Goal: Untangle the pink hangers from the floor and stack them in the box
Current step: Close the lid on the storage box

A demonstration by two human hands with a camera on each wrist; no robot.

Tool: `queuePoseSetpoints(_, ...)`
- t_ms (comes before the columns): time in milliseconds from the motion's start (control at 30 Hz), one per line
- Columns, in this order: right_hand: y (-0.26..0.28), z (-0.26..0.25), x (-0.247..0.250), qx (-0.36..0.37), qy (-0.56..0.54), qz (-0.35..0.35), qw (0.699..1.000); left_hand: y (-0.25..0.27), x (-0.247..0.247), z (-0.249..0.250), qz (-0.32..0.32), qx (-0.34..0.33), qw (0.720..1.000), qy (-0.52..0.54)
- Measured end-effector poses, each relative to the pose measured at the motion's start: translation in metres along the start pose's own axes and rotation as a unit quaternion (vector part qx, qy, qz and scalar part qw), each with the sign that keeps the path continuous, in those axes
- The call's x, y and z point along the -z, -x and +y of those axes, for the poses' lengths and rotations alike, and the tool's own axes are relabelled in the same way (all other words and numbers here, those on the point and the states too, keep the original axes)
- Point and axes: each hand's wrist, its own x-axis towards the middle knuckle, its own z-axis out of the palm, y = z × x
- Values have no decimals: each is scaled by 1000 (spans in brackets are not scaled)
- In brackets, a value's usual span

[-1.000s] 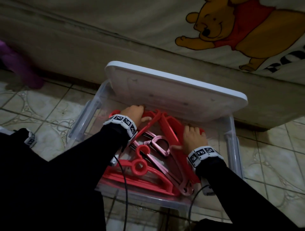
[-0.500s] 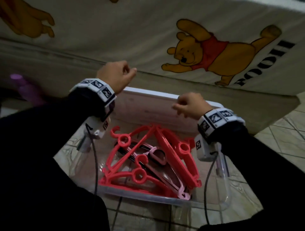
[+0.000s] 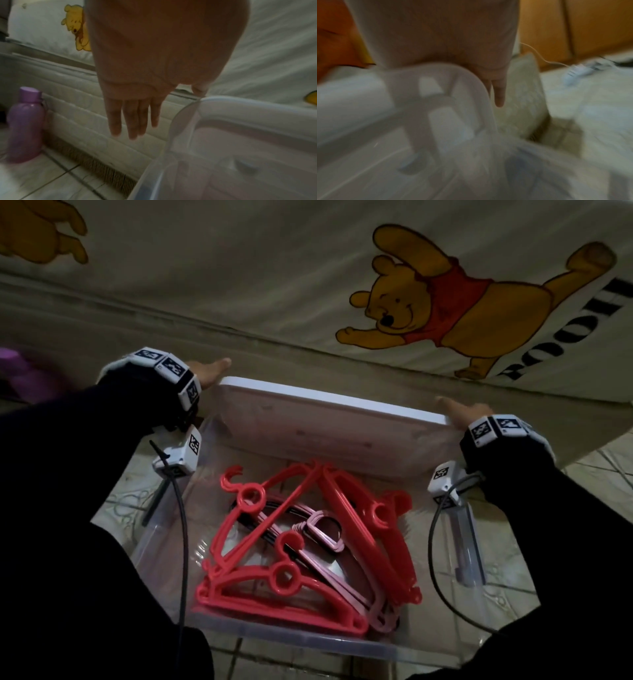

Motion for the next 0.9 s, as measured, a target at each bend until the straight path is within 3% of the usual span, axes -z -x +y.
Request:
queuePoseSetpoints(100,-25,11,-5,-8,-12,-49,999,4,-8,6,-73,47,991,100)
queuePoseSetpoints(233,-43,17,-7,-29,-34,-59,997,3,-11,10,-147,52,980,124)
queuePoseSetpoints(400,-21,6,-2,-60,-44,-113,991,7,-4,-1,-104,16,981,161)
queuePoseSetpoints(533,10,-9,24,-50,-67,-72,994,19,23,7,-104,33,981,158)
queuePoseSetpoints(700,54,-14,56,4,-98,-8,995,54,46,8,-108,34,983,146)
queuePoseSetpoints(900,114,12,75,69,-129,-25,989,99,57,-16,-93,-29,991,94)
